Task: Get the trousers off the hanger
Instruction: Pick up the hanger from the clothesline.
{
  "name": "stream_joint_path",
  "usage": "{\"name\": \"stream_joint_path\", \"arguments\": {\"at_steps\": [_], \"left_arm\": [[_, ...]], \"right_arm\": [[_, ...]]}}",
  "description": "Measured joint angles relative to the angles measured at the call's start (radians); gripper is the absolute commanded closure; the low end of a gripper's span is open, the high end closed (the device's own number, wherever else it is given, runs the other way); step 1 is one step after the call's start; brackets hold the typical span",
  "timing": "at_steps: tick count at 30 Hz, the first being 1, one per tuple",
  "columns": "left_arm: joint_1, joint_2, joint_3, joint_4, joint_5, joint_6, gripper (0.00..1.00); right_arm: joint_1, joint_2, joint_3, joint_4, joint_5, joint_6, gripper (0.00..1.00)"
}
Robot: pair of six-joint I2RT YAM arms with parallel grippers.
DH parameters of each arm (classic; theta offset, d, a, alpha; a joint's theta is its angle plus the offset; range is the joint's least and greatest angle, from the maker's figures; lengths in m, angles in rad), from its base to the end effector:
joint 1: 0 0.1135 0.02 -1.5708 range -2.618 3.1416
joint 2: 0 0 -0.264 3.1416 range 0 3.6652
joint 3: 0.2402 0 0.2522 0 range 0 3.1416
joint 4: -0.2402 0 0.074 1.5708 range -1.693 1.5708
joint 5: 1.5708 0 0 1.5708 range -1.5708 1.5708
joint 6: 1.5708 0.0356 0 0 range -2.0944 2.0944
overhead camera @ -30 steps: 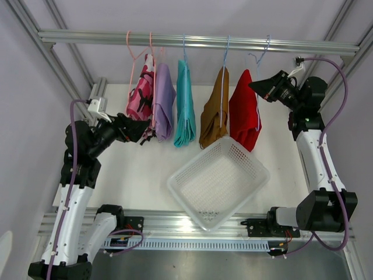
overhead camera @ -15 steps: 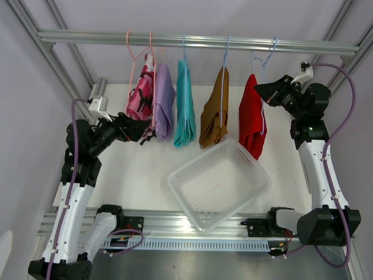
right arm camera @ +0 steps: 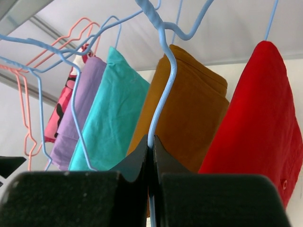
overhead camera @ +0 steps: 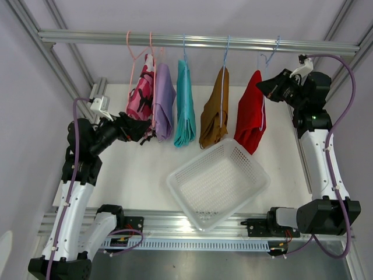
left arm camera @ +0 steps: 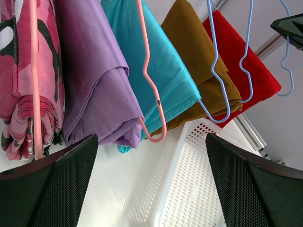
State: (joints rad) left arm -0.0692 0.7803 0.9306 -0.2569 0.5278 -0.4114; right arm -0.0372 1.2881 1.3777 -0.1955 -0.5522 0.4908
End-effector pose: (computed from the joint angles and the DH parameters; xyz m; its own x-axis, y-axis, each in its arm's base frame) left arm 0.1681 -0.0296 0.3841 -0.3210 -0.3240 -0.8899 0.4702 0.7611 -0.4467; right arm 0.2892 0.0079 0.4377 -0.3239 0.4136 -0.8509 -0.3820 0.7656 0.5176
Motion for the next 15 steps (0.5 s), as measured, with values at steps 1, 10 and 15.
{"name": "stream_joint_path", "arguments": {"at_steps": [1,10,15], "left_arm": [[0.0,0.001,0.0,0.0,0.0,0.0,0.01],[0.0,0.007,0.0,0.0,0.002,-0.007,0.0],[0.0,0.013,0.0,0.0,0.004,-0.008,0.01]], "right_arm": [[-0.002,0.005,0.008,-0.012,0.005,-0.007,1.0],[-0.018,0.022,0.075,-0.128,0.095,-0.093,1.0],[-0.032,0.047,0.139,-0.209,0.126,-0.122,1.0]]}}
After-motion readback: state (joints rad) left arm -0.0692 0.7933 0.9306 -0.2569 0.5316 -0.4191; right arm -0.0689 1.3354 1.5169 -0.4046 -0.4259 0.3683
